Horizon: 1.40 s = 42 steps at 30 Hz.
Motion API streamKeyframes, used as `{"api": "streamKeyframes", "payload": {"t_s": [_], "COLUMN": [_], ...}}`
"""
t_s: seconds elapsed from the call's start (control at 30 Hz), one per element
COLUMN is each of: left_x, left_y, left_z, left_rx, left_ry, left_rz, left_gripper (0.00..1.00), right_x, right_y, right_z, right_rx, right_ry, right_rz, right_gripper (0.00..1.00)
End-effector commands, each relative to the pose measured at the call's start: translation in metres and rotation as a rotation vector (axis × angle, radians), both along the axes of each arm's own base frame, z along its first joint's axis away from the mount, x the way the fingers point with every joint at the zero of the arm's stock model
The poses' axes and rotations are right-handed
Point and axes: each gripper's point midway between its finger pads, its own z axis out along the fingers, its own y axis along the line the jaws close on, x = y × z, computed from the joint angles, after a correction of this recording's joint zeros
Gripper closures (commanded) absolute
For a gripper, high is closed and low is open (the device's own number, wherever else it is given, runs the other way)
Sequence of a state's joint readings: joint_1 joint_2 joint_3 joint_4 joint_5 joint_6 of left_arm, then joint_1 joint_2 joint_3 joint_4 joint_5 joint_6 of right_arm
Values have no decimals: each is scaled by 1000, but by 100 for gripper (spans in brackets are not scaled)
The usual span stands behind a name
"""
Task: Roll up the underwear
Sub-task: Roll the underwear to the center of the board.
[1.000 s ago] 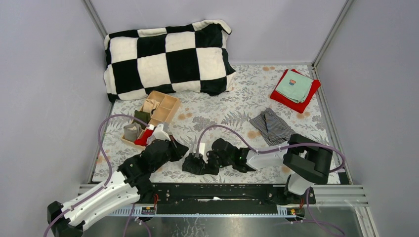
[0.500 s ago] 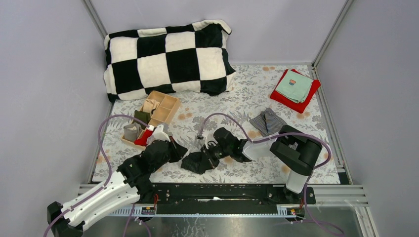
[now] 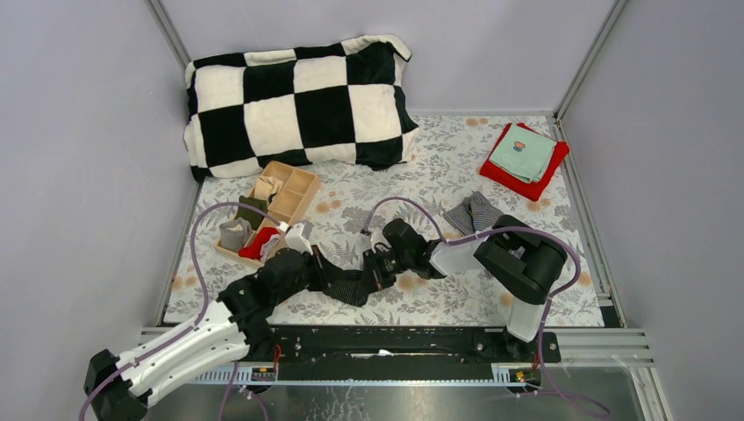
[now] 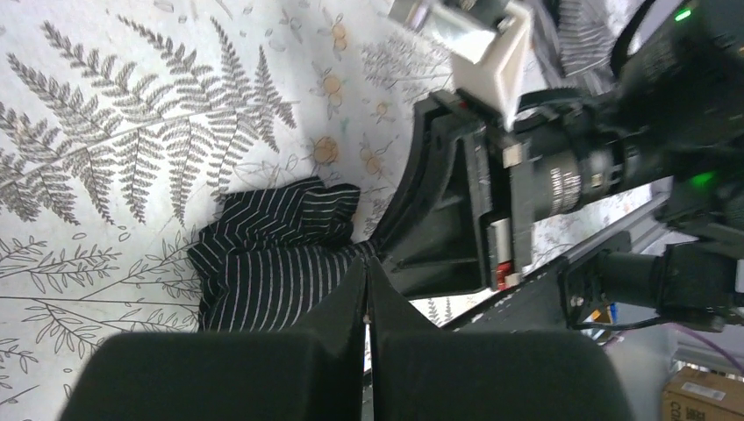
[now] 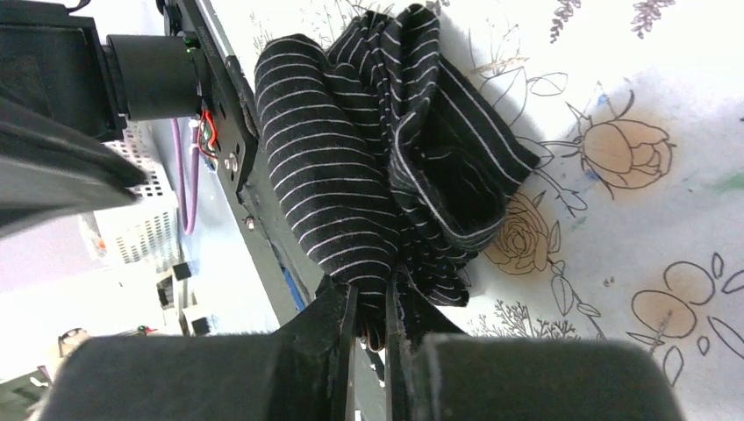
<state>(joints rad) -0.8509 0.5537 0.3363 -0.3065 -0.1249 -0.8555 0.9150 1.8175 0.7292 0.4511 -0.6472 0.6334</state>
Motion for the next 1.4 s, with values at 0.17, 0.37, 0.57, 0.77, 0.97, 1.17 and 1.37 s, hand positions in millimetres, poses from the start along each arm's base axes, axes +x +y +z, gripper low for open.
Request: {"api": "streamKeyframes", "payload": {"t_s": [0.17, 0.37, 0.57, 0.77, 0.97, 1.17, 1.37], "left_x": [-3, -8, -13, -17, -18, -15, -15], "left_y": [-9, -7, -3, 7, 9, 10, 10], "left_z": [-40, -63, -74, -90, -103, -102, -101], "left_rx": [26, 52, 61, 115, 165, 172, 168], "left_ry": [62, 129, 164, 212, 262, 252, 250], "left_rz": [-32, -17, -7, 22, 38, 48, 49], "left_gripper": [100, 100, 100, 100, 100, 100, 100], "right_x": [4, 13, 23, 33, 47, 49, 41], "right_y": [-43, -41, -34, -31, -33, -42, -34], "right_z": [-55, -49, -39, -22, 10, 18, 14], "right_rx": [-302, -299, -284, -257, -239, -249, -202], "right_ry": [95, 54, 22, -48, -160, -208, -168], "right_rz": [-154, -176, -188, -194, -222, -222, -202], "right_gripper": [83, 66, 59, 54, 46, 44, 45]}}
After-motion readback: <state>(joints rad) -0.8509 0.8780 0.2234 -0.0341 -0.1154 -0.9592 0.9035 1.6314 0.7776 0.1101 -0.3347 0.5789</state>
